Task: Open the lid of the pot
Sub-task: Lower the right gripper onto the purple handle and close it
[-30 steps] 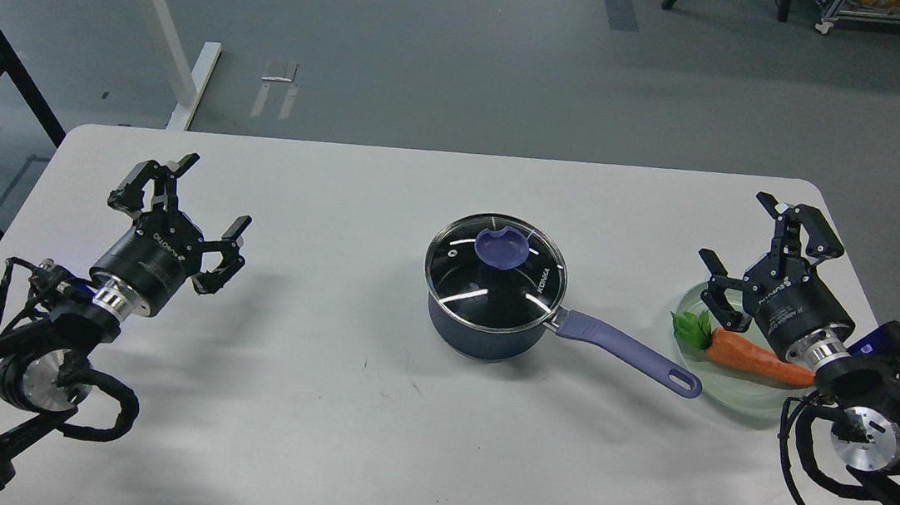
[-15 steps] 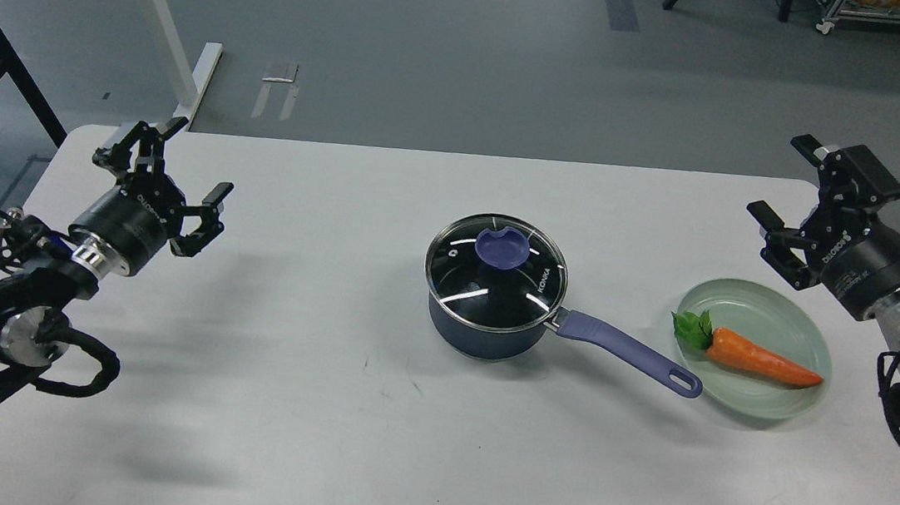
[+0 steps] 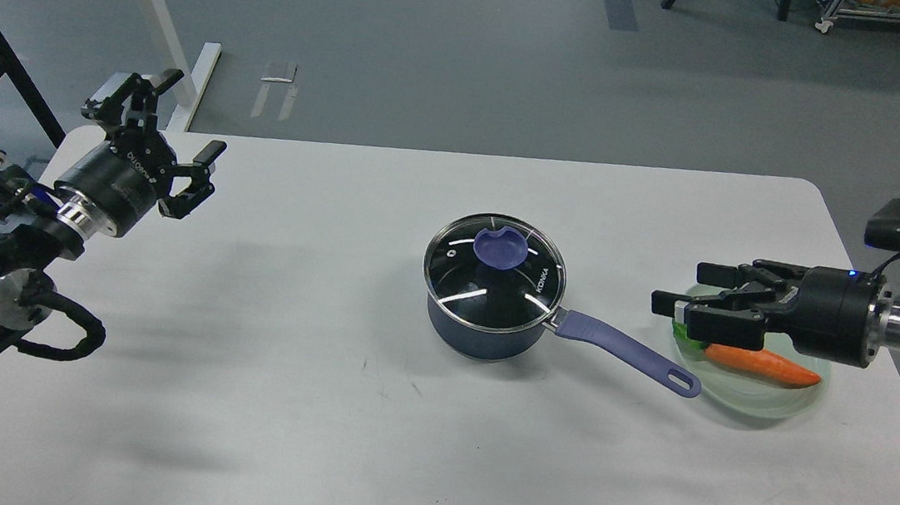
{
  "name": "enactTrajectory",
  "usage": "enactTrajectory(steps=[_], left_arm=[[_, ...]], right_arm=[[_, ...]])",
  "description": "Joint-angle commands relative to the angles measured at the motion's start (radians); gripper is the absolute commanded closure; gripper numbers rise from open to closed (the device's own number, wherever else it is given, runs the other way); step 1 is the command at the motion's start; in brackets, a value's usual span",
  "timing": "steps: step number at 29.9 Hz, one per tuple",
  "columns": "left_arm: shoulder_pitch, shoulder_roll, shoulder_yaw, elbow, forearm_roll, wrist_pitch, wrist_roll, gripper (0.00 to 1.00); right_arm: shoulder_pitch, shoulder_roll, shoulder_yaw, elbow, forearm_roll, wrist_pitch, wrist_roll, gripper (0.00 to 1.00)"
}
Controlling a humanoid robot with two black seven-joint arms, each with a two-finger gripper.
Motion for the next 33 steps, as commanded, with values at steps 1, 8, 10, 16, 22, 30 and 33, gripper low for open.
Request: enactTrajectory(steps=[1,8,10,16,22,30,33], left_arm=[[0.001,0.01,-0.001,-0.011,0.002,-0.001,0.0,0.01],[0.003,0.011,0.001,-0.027,0.004,-0.001,0.0,0.01],[0.003,0.011,0.001,-0.039,0.004,-0.001,0.0,0.01],[0.006,0.027,-0.001,-0.062,0.004,-0.008,0.0,0.01],[0.006,0.031,-0.001,-0.07,0.004,-0.019,0.0,0.01],[0.004,0.033,0.001,-0.083,0.005,-0.027,0.0,0.01],[0.004,0.037,-0.001,-0.091,0.048,-0.03,0.0,0.01]], right_arm=[[0.127,0.062,-0.191,-0.015,-0.116,-0.085,0.0,0.01],[0.223,0.183,-0.34,-0.084,-0.167,-0.106,0.0,0.02],[0.223,0.215,-0.358,-0.122,-0.185,-0.11,0.0,0.04],[0.224,0.269,-0.423,-0.181,-0.193,-0.128,0.0,0.11],[0.224,0.272,-0.439,-0.185,-0.192,-0.131,0.0,0.39],[0.227,0.257,-0.441,-0.182,-0.196,-0.133,0.0,0.59],[0.227,0.254,-0.443,-0.181,-0.195,-0.133,0.0,0.62]])
